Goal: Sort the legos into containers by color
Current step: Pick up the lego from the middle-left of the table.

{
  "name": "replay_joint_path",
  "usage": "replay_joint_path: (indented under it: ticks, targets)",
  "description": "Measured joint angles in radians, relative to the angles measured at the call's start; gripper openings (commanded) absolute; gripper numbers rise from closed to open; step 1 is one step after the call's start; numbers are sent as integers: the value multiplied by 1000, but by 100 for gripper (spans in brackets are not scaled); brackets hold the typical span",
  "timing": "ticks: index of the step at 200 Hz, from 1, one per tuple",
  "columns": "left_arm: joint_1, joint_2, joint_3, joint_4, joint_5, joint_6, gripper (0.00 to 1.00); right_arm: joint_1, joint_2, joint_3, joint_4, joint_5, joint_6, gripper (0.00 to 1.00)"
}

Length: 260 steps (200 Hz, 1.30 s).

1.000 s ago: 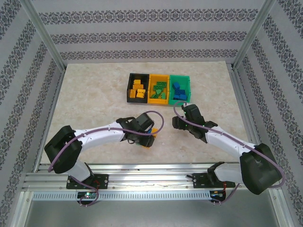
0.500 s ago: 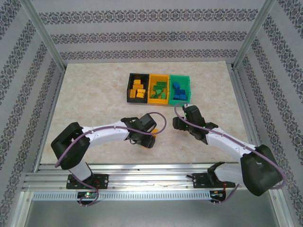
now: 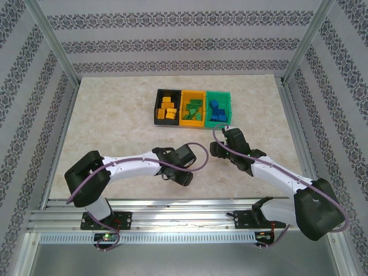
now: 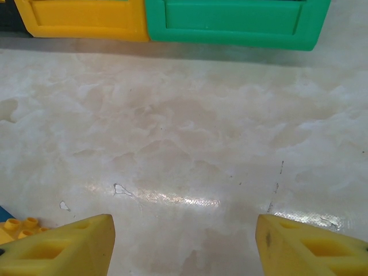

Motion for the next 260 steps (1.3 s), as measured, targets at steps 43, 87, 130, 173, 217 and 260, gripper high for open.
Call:
replay_joint_path:
  ticks: [43, 87, 130, 173, 217, 260]
  targets:
    - [-19, 85, 55, -18, -17, 2, 54, 0, 0, -1, 0, 0, 0, 67]
    - [-21, 121, 75, -42, -35, 7, 47, 0, -5, -3, 0, 0, 0, 67]
    - [-25, 130, 92, -45, -30, 22, 36, 0, -8, -6, -1, 3, 0, 67]
    - [-25, 132, 107, -40, -3, 26, 33, 0, -10, -6, -2, 3, 0, 67]
    - [-25, 146, 196, -26, 23, 50, 30, -2, -28, -10, -4, 4, 0, 67]
    - [-7, 138, 198, 8, 43, 67, 30, -50, -88, -53, -14, 3, 0, 68]
